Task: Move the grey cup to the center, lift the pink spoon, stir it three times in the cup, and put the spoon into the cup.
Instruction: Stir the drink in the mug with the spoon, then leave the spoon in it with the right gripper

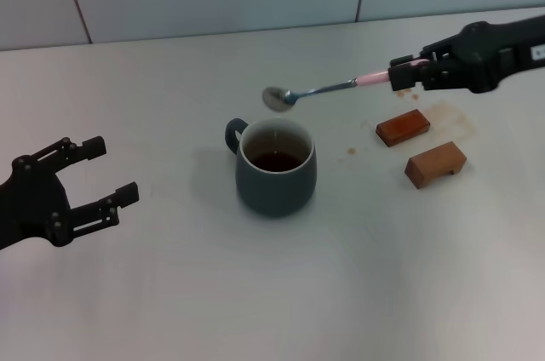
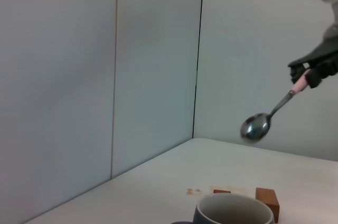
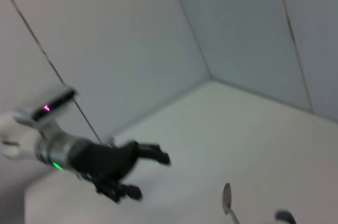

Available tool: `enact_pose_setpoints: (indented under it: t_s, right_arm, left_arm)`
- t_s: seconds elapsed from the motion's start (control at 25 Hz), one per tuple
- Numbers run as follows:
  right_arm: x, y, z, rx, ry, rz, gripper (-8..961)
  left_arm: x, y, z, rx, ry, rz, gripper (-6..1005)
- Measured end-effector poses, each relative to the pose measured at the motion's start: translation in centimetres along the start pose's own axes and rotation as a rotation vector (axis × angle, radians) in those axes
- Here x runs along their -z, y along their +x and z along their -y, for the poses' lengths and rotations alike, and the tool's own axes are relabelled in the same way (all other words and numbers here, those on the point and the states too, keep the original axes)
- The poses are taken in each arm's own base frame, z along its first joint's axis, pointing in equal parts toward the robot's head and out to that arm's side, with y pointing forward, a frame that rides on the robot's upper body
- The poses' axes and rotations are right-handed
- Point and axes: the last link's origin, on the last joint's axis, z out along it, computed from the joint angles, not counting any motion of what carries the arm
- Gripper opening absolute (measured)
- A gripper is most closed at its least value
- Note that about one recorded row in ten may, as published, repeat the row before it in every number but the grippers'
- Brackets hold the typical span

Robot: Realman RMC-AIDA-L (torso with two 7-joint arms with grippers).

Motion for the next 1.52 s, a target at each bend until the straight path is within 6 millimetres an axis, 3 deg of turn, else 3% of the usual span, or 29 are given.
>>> enact_pose_setpoints:
  t_s: [0.24,0.64,0.72,0.96,1.16,1.52]
  right_arm:
    - [-2.6,-3.7,-0.4,-0.019,0.102,-0.289,119]
    - [-7.8,-7.8,-0.2,-0.009,0.207,-0.473,118]
    - [-8.2,-7.9,-0.1,-0.011,0.204,-0.486,118]
    - [-12.4,-7.9,-0.5,0.023,0.179,-0.604,118]
    - [-14.8,-7.7,-1.3,0.081,0.203,-0.694,118]
    - [-15.7,-8.3,-0.7,0.112,0.335,-0.733,118]
  left_arm:
    - [0.0,0.0,0.0,-0.006,-0.003,0.001,834]
    - [-0.3,0.3,0.0,-0.015,-0.015,-0.006,834]
    - [-0.4,0.3,-0.1,-0.014,-0.016,-0.008,834]
    - [-0.4,0.1,-0.3,-0.009,-0.016,-0.011,835]
    - [-0.4,0.1,-0.4,-0.006,-0.014,-0.012,835]
    - [-0.6,0.1,-0.4,-0.004,-0.015,-0.015,835]
